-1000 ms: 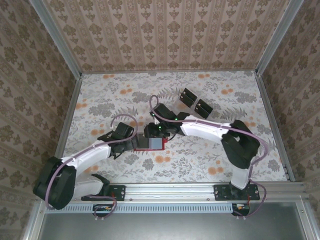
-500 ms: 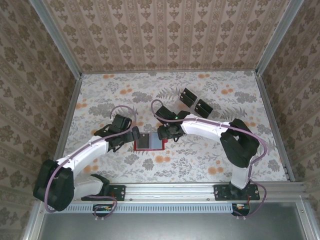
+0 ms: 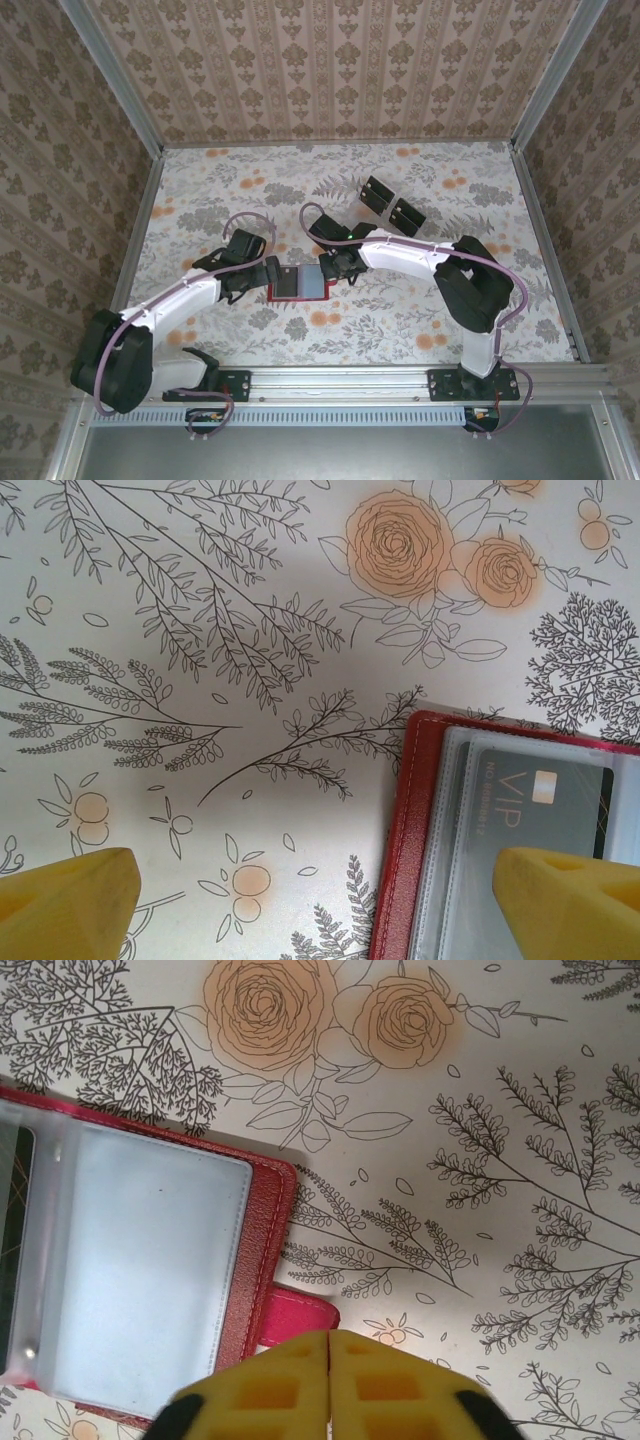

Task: Put the credit cards into the card holder
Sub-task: Close the card holder at the center of the table.

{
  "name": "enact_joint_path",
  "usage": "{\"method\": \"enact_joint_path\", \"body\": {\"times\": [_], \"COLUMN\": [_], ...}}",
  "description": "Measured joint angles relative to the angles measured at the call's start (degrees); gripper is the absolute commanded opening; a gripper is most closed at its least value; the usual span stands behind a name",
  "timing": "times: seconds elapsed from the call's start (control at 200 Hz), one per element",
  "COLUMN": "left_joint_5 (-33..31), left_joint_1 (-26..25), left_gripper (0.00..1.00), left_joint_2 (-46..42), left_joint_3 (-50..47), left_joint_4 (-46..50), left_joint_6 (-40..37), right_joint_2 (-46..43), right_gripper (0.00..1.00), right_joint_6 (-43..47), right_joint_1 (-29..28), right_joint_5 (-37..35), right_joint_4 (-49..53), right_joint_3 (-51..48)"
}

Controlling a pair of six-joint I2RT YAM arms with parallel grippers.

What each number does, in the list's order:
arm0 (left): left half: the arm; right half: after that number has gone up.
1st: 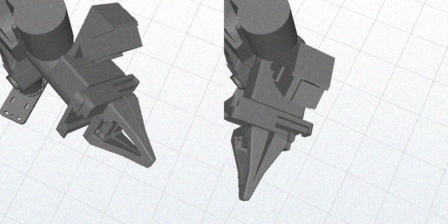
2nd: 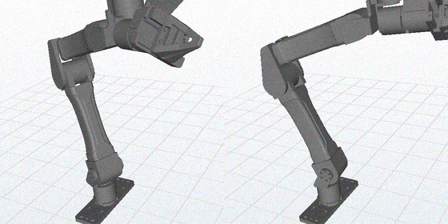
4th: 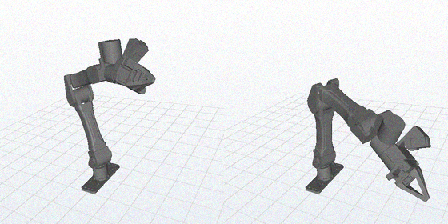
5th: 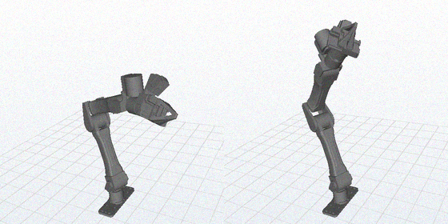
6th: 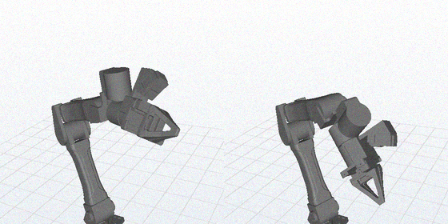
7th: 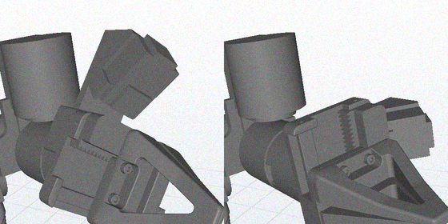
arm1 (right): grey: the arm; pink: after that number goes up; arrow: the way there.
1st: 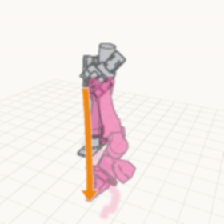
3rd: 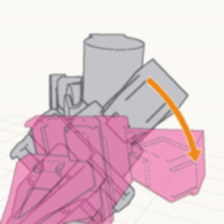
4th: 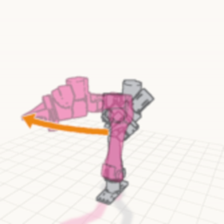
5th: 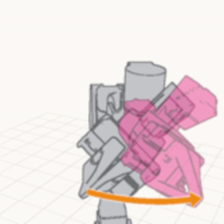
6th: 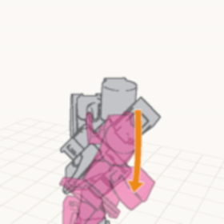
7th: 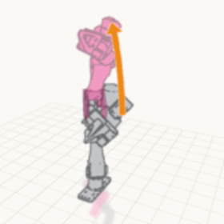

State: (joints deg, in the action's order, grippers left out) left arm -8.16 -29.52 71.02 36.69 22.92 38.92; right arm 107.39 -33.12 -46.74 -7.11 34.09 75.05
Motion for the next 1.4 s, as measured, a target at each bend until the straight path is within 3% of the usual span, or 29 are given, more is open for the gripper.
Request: {"method": "enact_joint_path", "body": {"times": [0.205,0.755,1.4], "left_joint_5": [2.4,14.3,11.3], "left_joint_1": [0.0,0.0,0.1], "left_gripper": [1.00,1.00,1.00], "left_joint_2": [0.2,0.2,0.7], "left_joint_3": [-0.1,-8.7,-10.3], "left_joint_4": [-2.3,-21.5,-22.9], "left_joint_6": [-0.6,-0.1,0.1], "right_joint_2": [-0.6,-2.8,-2.8], "right_gripper": [0.00,0.00,0.00], "right_joint_6": [-0.4,-5.2,-6.5], "right_joint_1": [1.1,4.7,5.0], "right_joint_5": [1.1,9.0,11.1], "right_joint_4": [-2.6,-14.5,-16.8], "right_joint_3": [-2.8,-12.3,-13.1]}}
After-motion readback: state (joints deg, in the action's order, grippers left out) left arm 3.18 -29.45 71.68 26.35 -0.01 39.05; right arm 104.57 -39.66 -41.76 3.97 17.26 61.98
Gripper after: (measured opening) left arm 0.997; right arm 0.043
